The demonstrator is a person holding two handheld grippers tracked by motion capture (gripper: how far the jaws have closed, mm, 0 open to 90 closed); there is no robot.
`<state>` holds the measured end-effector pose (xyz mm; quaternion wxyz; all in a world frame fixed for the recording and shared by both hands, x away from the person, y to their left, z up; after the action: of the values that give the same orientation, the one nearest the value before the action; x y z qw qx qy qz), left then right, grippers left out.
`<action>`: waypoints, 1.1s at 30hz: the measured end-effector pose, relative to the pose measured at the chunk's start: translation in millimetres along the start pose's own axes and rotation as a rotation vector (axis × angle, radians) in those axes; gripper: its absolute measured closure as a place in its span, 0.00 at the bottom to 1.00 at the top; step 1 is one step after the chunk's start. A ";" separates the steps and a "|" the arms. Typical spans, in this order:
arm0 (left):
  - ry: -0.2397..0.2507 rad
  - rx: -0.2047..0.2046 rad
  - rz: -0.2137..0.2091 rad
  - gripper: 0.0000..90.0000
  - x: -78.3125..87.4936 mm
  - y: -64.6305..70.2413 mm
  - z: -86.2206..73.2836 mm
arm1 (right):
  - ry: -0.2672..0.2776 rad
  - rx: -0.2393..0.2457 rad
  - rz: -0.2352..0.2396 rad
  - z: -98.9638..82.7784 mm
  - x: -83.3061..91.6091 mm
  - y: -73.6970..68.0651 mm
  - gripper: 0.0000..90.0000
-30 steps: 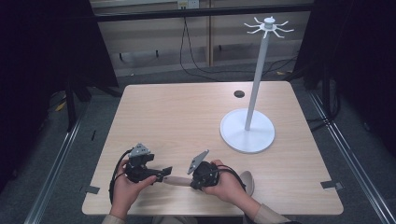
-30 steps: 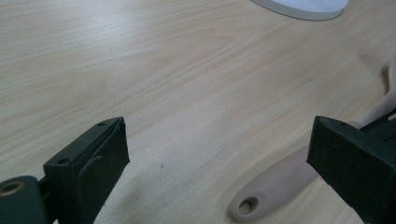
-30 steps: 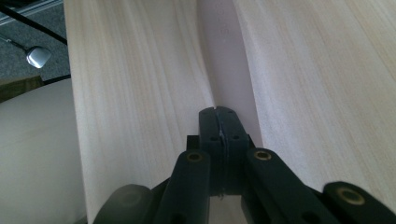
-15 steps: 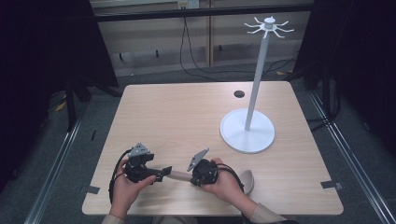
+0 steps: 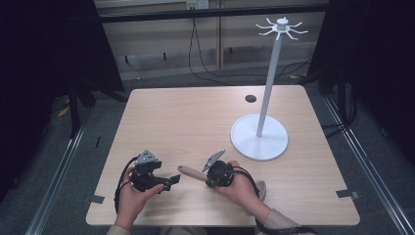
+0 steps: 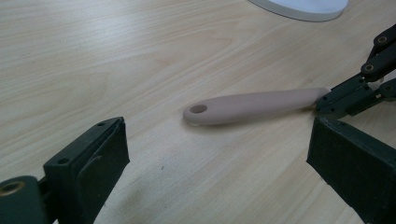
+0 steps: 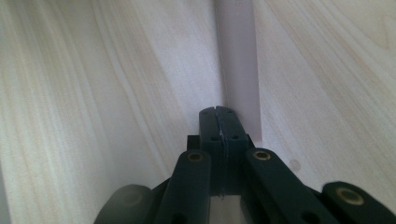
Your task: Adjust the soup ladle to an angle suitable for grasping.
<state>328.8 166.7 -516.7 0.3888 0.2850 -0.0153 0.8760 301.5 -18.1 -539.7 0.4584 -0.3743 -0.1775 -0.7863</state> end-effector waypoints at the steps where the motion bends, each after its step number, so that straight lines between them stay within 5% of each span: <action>1: 0.000 0.002 0.001 0.06 -0.4 0.0 -0.1 | 0.004 -0.001 0.002 0.0 1.1 0.0 1.00; 11: -0.005 -0.001 -0.008 0.06 -2.6 1.9 -0.7 | 0.047 -0.067 -0.016 10.5 21.3 5.9 0.83; 17: -0.005 0.000 -0.006 0.06 -2.7 1.8 -0.4 | 0.002 -0.058 -0.042 7.9 23.4 14.6 0.72; 33: -0.003 0.000 -0.006 0.06 -2.2 0.6 -0.2 | -0.106 -0.019 -0.039 1.5 15.6 15.3 0.66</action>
<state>329.5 164.8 -517.9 0.3914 0.2862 -0.0151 0.8744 310.5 -34.2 -528.0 0.4296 -0.4160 -0.2014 -0.7758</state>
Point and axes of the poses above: each handheld gripper's, and its own axes: x roughly backward along the jaws, z roughly out of its top, y roughly to its right, the point moved 7 cm from there along -x, roughly forward along the jaws, and after that the axes turned 9 degrees about y, right-handed, at the moved point
